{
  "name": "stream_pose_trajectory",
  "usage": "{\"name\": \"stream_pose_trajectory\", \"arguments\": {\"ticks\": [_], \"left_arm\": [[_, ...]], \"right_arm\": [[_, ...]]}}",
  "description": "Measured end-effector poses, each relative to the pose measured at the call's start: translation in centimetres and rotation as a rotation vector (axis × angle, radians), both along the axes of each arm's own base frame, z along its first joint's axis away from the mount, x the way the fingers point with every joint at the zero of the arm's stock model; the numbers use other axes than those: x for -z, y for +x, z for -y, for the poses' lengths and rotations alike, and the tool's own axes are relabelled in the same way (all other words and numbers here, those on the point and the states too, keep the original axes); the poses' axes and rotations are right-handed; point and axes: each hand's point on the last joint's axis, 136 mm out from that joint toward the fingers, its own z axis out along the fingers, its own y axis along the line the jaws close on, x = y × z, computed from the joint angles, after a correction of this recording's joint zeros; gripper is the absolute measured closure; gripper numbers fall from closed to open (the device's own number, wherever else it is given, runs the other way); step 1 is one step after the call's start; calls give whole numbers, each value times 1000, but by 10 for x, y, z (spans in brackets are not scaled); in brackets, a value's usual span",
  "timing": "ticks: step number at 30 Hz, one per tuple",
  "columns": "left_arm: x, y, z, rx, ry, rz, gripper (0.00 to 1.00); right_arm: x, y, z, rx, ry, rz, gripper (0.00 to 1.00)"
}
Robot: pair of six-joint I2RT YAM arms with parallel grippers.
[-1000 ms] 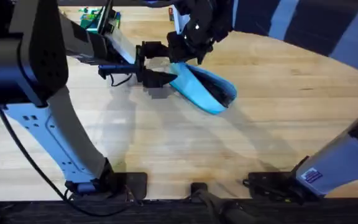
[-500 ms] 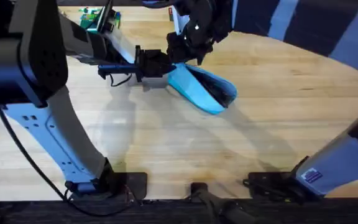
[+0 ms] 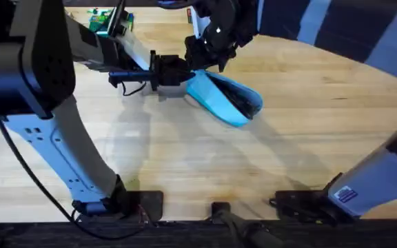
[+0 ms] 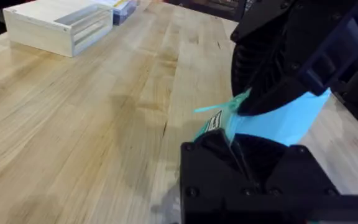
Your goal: Unzip the bag, pick up the pens from the table one at a time and place them inside, then zip the bag closed.
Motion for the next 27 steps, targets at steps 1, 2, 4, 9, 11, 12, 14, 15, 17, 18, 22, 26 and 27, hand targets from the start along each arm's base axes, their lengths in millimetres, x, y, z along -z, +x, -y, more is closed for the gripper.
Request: {"name": "stream_pose_trajectory", "arguments": {"ticks": [1,2,4,9,11,12,14,15,17,18,22,26,27], "left_arm": [[0,0,0,0,0,0,960],[0,0,0,0,0,0,960],[0,0,0,0,0,0,960],[0,0,0,0,0,-5,959],[-1,0,0,1,-6,-13,959],[-2,-1,0,4,-15,-18,959],[-6,-2,1,10,-36,-25,959],[-8,-3,2,16,-50,-27,959],[-10,-4,4,25,-60,-31,959],[-11,-5,5,29,-59,-31,959],[-12,-7,11,45,-59,-34,959],[-10,-7,11,42,-51,-41,959],[-11,-7,11,42,-53,-41,959]], "right_arm": [[0,0,0,0,0,0,970],[0,0,0,0,0,0,969],[0,0,0,0,0,0,969],[0,0,0,-3,-2,0,970],[-2,-1,1,-8,-4,1,970],[-4,-2,2,-13,-6,3,970],[-10,-5,5,-27,-10,7,969],[-13,-7,6,-30,-11,8,969],[-19,-11,9,-35,-14,9,969],[-20,-12,12,-36,-17,7,969],[-23,-18,22,-32,-31,-18,970],[-29,-29,39,-17,-61,-56,970],[-31,-32,43,-14,-66,-63,970]]}}
